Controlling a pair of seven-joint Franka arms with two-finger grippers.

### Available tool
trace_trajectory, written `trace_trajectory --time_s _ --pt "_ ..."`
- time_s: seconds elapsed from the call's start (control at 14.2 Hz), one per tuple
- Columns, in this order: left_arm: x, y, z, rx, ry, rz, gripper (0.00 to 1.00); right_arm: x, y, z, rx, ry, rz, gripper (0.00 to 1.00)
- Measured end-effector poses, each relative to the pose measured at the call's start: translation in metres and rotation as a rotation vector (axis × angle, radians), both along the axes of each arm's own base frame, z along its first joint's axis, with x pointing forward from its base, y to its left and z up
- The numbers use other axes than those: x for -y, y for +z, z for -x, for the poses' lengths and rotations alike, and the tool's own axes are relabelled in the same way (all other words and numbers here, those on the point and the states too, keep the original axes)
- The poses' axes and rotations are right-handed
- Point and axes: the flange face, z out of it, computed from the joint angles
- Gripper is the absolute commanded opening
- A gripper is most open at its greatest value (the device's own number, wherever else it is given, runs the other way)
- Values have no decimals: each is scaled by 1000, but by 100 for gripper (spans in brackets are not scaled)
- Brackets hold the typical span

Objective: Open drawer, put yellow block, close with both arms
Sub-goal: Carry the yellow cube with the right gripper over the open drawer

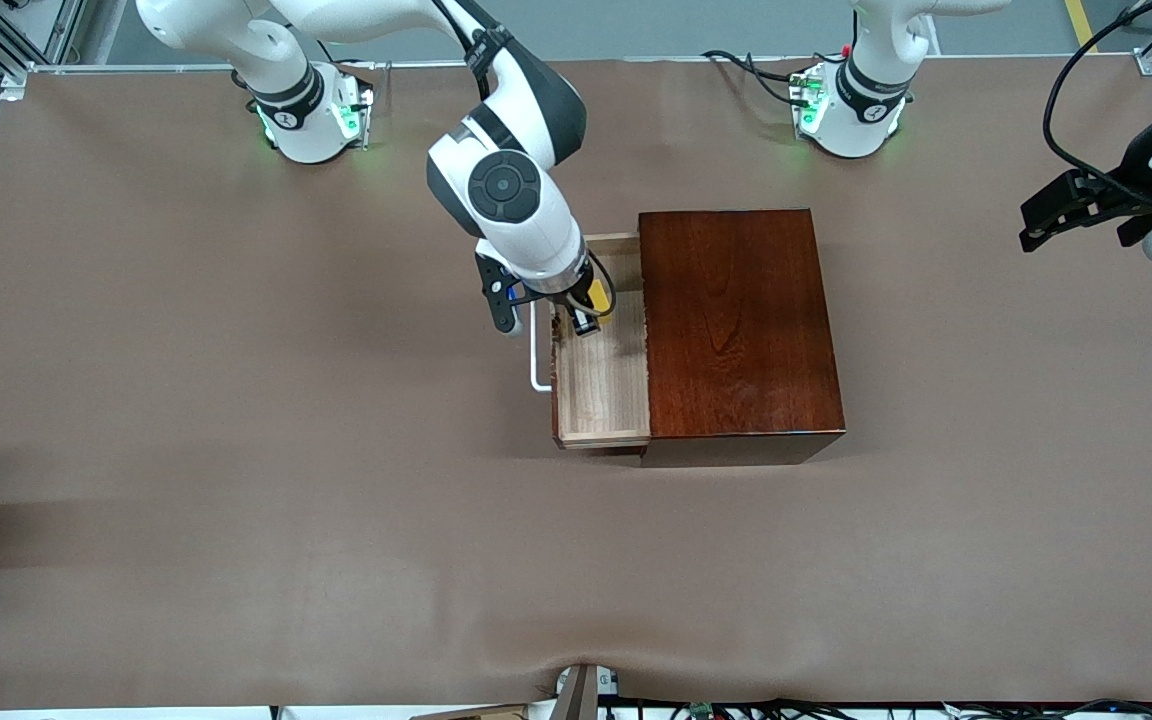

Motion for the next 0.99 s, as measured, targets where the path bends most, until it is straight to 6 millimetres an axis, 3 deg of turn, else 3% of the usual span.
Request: trace_trajectory --time_s 0.49,0.84,0.91,0.99 --pt "2 -6 0 -15 -6 7 100 -1 -27 -3 -16 -40 22 0" --pt "3 -12 -2 -26 -7 6 100 -13 -43 5 -8 -55 34 0" --pt "3 -13 -2 -28 -8 6 100 -15 -46 6 -6 -54 35 5" --pt "3 -13 -2 -28 -8 6 100 -16 -46 7 -4 -54 34 41"
